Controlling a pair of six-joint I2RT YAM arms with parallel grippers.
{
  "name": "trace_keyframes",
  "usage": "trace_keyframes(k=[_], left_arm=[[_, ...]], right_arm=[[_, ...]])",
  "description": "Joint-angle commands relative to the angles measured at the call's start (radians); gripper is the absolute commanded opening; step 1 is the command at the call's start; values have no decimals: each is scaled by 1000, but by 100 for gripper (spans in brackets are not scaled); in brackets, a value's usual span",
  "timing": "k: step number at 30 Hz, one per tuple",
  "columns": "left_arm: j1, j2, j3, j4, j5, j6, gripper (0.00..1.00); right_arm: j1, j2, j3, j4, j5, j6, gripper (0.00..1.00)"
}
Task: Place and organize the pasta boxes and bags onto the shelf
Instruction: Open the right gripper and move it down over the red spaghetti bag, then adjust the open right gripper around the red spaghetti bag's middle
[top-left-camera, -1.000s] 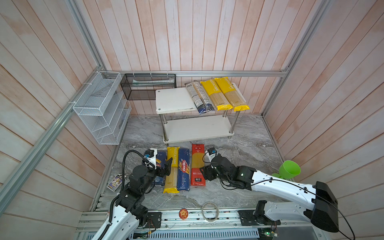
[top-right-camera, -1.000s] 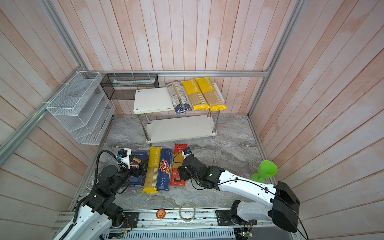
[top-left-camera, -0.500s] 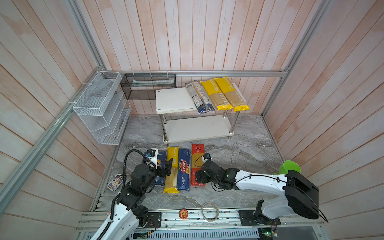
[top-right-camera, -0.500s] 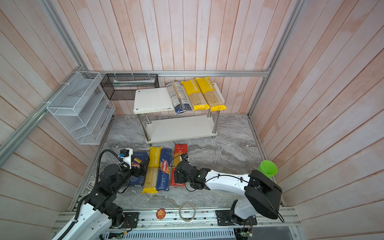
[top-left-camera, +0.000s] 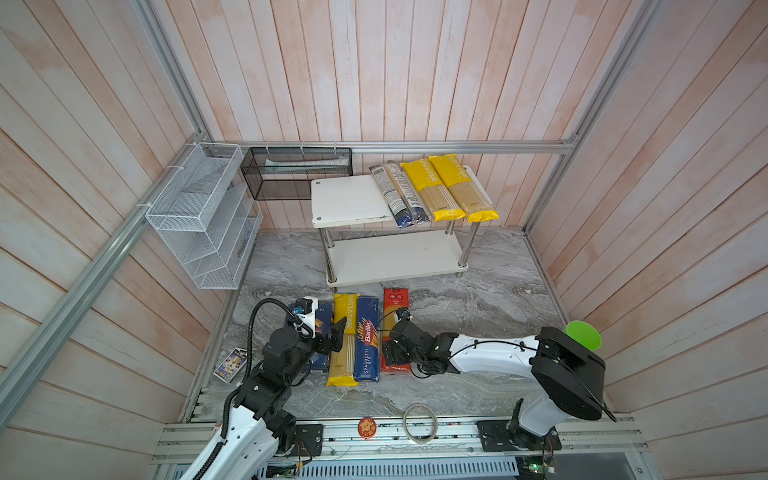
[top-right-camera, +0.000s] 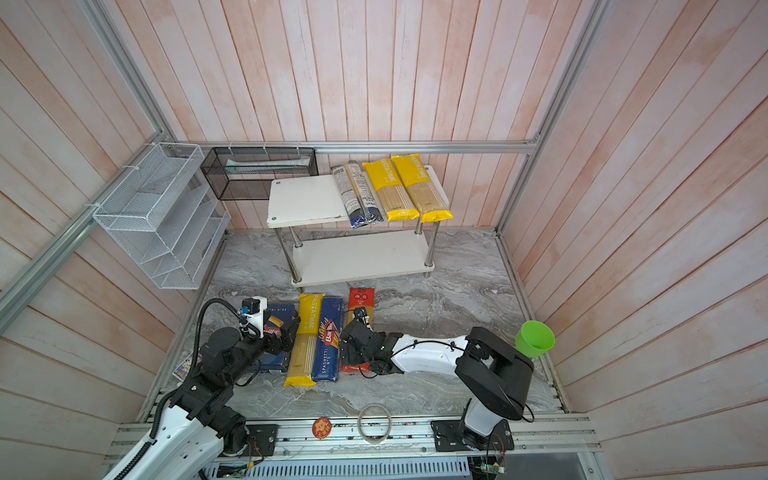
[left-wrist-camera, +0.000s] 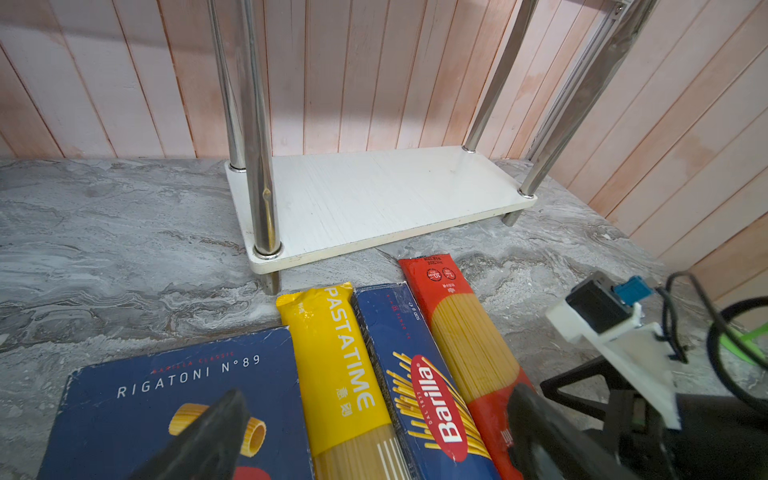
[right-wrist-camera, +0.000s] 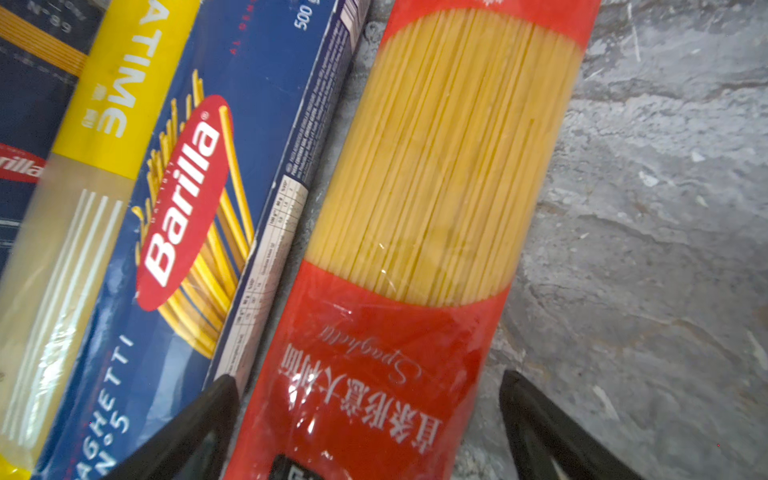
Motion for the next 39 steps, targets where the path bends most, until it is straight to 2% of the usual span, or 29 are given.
trace_keyframes(k=[1,5,14,22,28,31,39], left_arm=[[-3,-10,5,6,-3,9,100],[-2,-8,6,6,-3,9,100],[-2,-9,3,6,-4,10,100],[-3,-2,8,8,-2,11,100],[-2,-2,7,6,-4,11,100],[-2,-2,8,8,-2,11,100],[-2,-2,8,8,-3,11,100]], right_arm=[[6,40,41,-54,59,-3,98],[6,65,59,-105,88,-11,98],[-7,36,-13,-69,59,8,98],[-55,-127,-157,-81,43,20,98],[-63,-292,-232,-20,-47,-139,98],[-63,-340,-226,-12,-27,-195,98],[-84,-262,-136,-35,1,-283,98]])
